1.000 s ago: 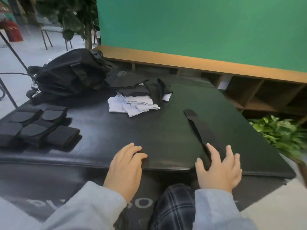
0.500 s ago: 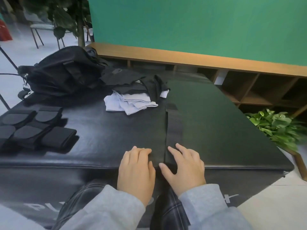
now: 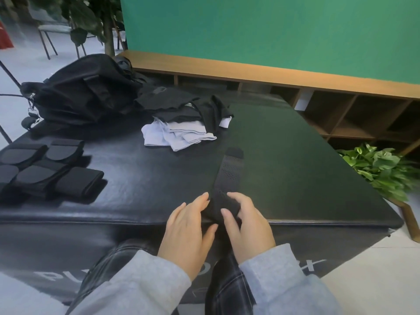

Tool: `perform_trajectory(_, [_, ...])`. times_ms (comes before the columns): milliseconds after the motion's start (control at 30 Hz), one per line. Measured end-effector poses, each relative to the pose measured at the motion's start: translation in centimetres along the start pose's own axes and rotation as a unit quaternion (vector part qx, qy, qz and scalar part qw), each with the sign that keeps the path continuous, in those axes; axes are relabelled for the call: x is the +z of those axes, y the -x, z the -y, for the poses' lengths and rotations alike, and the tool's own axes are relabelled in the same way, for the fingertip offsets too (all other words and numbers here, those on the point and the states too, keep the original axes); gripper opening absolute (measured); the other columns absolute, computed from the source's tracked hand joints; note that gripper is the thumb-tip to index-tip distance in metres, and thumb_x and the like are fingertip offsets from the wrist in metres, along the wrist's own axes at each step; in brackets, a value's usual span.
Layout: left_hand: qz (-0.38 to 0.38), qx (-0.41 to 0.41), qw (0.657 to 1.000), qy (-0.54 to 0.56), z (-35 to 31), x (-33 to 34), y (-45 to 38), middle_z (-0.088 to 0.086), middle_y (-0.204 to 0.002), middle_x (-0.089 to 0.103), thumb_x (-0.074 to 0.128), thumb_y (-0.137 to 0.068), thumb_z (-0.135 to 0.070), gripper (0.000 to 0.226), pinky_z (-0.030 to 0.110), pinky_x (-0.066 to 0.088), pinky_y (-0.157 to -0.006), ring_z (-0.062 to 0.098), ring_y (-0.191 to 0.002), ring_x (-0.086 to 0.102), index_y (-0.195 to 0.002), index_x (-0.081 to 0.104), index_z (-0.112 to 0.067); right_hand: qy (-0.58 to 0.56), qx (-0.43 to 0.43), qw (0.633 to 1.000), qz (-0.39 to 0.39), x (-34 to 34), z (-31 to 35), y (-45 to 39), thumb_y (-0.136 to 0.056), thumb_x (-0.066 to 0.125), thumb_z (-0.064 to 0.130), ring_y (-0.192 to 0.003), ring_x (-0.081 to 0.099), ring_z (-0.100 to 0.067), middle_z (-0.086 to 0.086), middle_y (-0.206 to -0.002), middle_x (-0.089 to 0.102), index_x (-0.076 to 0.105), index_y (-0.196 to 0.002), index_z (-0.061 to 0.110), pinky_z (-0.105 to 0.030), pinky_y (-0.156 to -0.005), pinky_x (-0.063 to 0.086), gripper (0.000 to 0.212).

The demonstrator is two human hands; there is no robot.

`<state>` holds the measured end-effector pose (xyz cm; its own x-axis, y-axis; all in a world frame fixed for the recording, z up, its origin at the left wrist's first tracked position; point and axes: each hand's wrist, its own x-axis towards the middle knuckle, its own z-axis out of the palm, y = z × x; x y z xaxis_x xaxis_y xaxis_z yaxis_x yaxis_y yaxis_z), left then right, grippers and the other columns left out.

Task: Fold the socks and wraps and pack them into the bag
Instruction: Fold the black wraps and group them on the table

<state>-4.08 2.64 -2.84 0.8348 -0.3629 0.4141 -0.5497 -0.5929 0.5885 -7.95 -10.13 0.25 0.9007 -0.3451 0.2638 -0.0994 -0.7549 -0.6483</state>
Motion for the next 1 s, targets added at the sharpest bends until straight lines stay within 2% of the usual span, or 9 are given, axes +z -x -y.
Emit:
perform_trajectory(133, [-0.018,0.071,0.996,-0.042,0.6,0.5,0.0,-0.003,-0.110,0.064,0.083,-0.065,-0.013,0.073,0.036,0.037,-0.105,0.007,-0.112,0.041,-0.125,0.043,-0.021,-0.042,0.026,0.999,0.005,-0.2,0.1,0.3,-0.092,0.055,0.030,-0.103,0.053,-0.011,0.012,-0.098,0.047,0.034,-0.133,0.025,-0.018,-0.080,0.039,0.046])
perform_trajectory(267, [-0.005,0.122,0.987,-0.100,1.3,1.1,0.1,-0.007,-0.113,0.061,0.082,-0.064,-0.018,0.065,0.039,0.034,-0.105,0.011,-0.119,0.043,-0.117,0.045,-0.028,-0.065,0.028,0.997,-0.014,0.2,-0.4,0.1,-0.086,0.065,0.019,-0.086,0.048,-0.001,0.017,-0.100,0.044,0.036,-0.114,0.028,-0.011,-0.072,0.036,0.042])
perform_trajectory(333, [-0.012,0.131,0.985,-0.109,1.5,1.3,0.1,-0.007,-0.113,0.061,0.082,-0.063,-0.020,0.063,0.040,0.042,-0.101,0.013,-0.117,0.044,-0.115,0.048,-0.029,-0.031,-0.021,0.997,-0.066,0.5,-1.0,-0.1,-0.078,0.074,0.012,-0.079,0.043,-0.003,0.019,-0.092,0.039,0.043,-0.101,0.025,-0.006,-0.073,0.034,0.041])
perform_trajectory(433, [-0.031,0.115,0.988,-0.095,1.5,1.4,0.1,-0.005,-0.109,0.060,0.085,-0.060,-0.019,0.056,0.040,0.046,-0.090,0.014,-0.110,0.045,-0.108,0.057,-0.028,0.036,-0.095,0.986,-0.129,1.1,-2.1,-0.3,-0.064,0.082,0.004,-0.079,0.044,-0.009,0.011,-0.089,0.042,0.057,-0.083,0.014,-0.013,-0.070,0.037,0.033])
perform_trajectory(533, [-0.049,0.111,0.988,-0.096,1.6,1.5,0.1,-0.006,-0.107,0.060,0.085,-0.059,-0.018,0.051,0.039,0.045,-0.090,0.013,-0.107,0.045,-0.104,0.062,-0.026,0.054,-0.106,0.986,-0.116,1.3,-2.4,-0.5,-0.068,0.082,0.017,-0.082,0.043,-0.011,0.014,-0.089,0.047,0.062,-0.079,0.020,-0.010,-0.068,0.032,0.023])
perform_trajectory(600, [-0.062,0.115,0.987,-0.090,1.8,1.6,0.1,-0.006,-0.106,0.060,0.084,-0.060,-0.016,0.050,0.040,0.044,-0.091,0.013,-0.106,0.045,-0.103,0.060,-0.027,0.059,-0.115,0.986,-0.103,1.5,-2.3,-0.5,-0.073,0.069,0.038,-0.084,0.042,-0.008,0.016,-0.085,0.051,0.064,-0.080,0.025,-0.010,-0.068,0.032,0.015])
perform_trajectory(667, [-0.076,0.120,0.987,-0.082,1.9,1.8,0.1,-0.006,-0.105,0.060,0.078,-0.067,-0.016,0.043,0.037,0.045,-0.092,0.012,-0.106,0.045,-0.103,0.059,-0.028,0.058,-0.117,0.987,-0.092,1.8,-2.3,-0.4,-0.072,0.054,0.051,-0.085,0.040,-0.005,0.017,-0.086,0.054,0.064,-0.080,0.029,-0.015,-0.070,0.037,0.026])
perform_trajectory(767, [-0.079,0.116,0.986,-0.085,2.0,1.9,0.1,-0.008,-0.106,0.059,0.065,-0.072,-0.019,0.034,0.034,0.044,-0.093,0.011,-0.107,0.045,-0.104,0.058,-0.029,0.065,-0.108,0.988,-0.085,2.0,-2.3,-0.3,-0.068,0.050,0.055,-0.086,0.033,-0.001,0.023,-0.089,0.047,0.064,-0.082,0.032,-0.025,-0.072,0.041,0.030])
perform_trajectory(1000, [-0.064,0.105,0.989,-0.086,1.9,1.8,0.0,-0.009,-0.105,0.060,0.061,-0.068,-0.022,0.036,0.036,0.044,-0.090,0.010,-0.106,0.046,-0.103,0.059,-0.030,0.091,-0.093,0.990,-0.062,2.1,-2.5,-0.2,-0.067,0.051,0.054,-0.090,0.039,-0.005,0.025,-0.093,0.043,0.063,-0.087,0.034,-0.025,-0.076,0.035,0.031])
